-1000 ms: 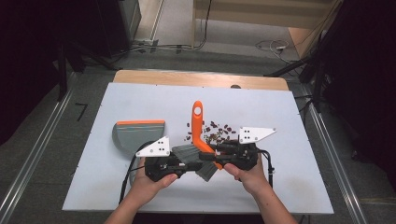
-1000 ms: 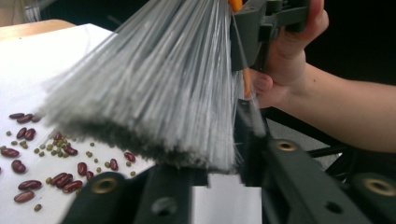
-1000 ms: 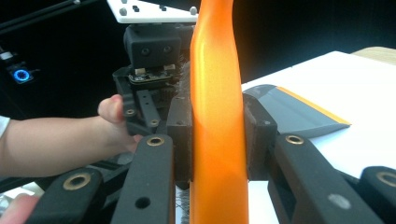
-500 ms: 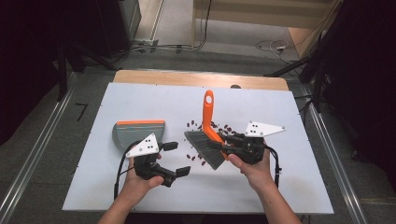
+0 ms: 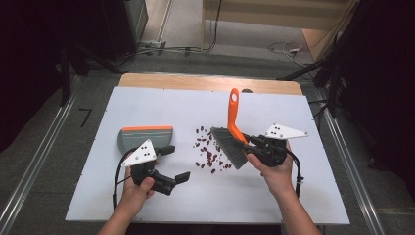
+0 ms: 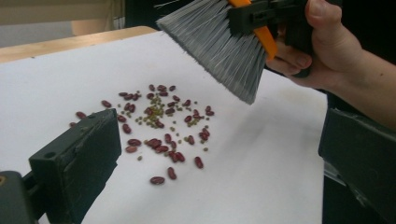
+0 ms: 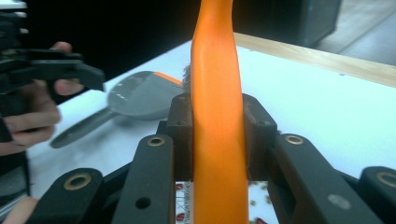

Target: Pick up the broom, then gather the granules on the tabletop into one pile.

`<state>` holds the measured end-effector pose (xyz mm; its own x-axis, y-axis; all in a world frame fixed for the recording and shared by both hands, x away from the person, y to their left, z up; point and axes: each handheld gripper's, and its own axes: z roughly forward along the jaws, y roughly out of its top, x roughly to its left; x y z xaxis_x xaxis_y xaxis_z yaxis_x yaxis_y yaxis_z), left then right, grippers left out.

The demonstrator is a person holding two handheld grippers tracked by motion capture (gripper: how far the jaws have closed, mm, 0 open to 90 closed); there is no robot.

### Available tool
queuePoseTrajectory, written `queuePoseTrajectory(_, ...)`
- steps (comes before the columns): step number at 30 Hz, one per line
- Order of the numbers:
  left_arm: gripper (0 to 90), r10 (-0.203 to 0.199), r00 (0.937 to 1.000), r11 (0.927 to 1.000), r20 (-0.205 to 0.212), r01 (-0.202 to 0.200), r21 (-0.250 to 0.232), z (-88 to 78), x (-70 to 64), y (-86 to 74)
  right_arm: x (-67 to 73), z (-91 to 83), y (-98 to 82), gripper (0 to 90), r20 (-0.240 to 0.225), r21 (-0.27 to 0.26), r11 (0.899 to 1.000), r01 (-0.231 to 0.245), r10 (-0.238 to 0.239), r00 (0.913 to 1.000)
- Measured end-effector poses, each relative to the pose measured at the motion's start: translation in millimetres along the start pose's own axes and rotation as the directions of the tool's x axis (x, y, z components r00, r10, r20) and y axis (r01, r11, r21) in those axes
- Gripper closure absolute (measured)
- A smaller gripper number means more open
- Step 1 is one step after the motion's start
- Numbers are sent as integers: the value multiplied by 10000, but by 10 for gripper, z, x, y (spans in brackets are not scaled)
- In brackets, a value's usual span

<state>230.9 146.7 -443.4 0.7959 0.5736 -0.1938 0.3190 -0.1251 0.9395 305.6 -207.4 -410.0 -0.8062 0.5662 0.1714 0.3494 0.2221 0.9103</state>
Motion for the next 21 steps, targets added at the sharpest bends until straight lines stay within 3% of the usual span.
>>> queuePoseTrajectory(9,0,100,9994,9999,-335,-101,-28,-105,88,-22,-157,-56,-22,683,813,140,9997,-210,198,9965)
queuePoseTrajectory(21,0,-71,9963,10000,-860,66,-57,-246,229,-58,-292,-133,-26,683,1770,331,9987,-382,318,9837)
